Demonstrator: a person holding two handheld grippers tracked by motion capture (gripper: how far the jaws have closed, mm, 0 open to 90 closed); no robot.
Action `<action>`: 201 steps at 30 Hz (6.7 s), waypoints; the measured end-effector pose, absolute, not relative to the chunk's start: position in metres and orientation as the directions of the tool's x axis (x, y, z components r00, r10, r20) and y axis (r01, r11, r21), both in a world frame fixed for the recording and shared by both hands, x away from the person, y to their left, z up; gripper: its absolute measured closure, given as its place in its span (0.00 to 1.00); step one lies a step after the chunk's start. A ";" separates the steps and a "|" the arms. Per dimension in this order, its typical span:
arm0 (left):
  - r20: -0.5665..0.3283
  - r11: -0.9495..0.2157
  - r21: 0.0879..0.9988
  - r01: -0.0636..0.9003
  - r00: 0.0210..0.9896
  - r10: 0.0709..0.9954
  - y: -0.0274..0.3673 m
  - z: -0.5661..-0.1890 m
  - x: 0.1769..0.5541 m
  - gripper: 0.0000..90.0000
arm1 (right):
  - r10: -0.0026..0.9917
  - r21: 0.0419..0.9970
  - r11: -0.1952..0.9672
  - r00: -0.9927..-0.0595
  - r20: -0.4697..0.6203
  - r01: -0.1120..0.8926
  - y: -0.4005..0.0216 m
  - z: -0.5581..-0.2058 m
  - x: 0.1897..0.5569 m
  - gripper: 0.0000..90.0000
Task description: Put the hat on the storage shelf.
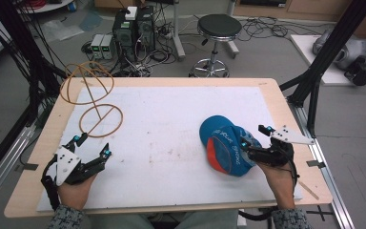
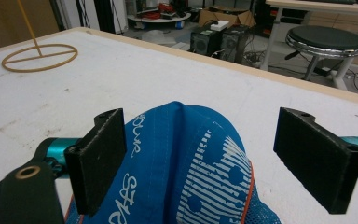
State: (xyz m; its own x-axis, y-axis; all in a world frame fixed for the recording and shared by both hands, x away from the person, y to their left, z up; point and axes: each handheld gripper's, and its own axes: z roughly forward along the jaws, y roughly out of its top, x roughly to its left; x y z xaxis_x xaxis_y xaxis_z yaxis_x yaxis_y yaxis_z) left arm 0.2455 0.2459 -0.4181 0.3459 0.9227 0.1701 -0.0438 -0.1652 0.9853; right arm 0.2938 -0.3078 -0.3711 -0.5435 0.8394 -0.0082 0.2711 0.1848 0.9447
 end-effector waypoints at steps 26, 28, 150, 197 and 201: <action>0.176 -0.174 0.984 -0.038 0.353 0.919 0.248 -0.420 0.245 0.27 | 0.839 0.940 0.236 -0.540 -0.070 0.245 -0.309 -0.379 0.302 0.31; 0.176 -0.173 0.984 -0.039 0.353 0.919 0.248 -0.420 0.245 0.27 | 0.841 0.939 0.234 -0.538 -0.065 0.251 -0.309 -0.383 0.304 0.32; 0.186 -0.196 0.980 -0.017 0.415 0.891 0.239 -0.424 0.245 0.27 | 0.602 0.991 0.134 -0.796 -0.066 0.020 -0.063 -0.171 0.411 0.99; 0.173 -0.183 0.983 -0.020 0.440 0.881 0.240 -0.423 0.244 0.27 | 0.490 0.946 0.272 -0.871 0.024 0.179 0.103 -0.200 0.470 0.96; 0.172 -0.180 0.983 -0.024 0.441 0.881 0.240 -0.423 0.244 0.27 | 0.486 0.942 0.285 -0.874 0.017 0.177 0.112 -0.205 0.471 0.96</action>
State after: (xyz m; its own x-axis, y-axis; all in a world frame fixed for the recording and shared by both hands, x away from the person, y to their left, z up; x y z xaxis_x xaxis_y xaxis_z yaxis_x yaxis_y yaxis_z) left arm 0.2444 0.2404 -0.4231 0.4409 0.8809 0.1720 -0.0245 -0.1797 0.9834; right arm 0.4709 0.1118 -0.2049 -0.8736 0.4863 0.0170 0.1770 0.2852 0.9420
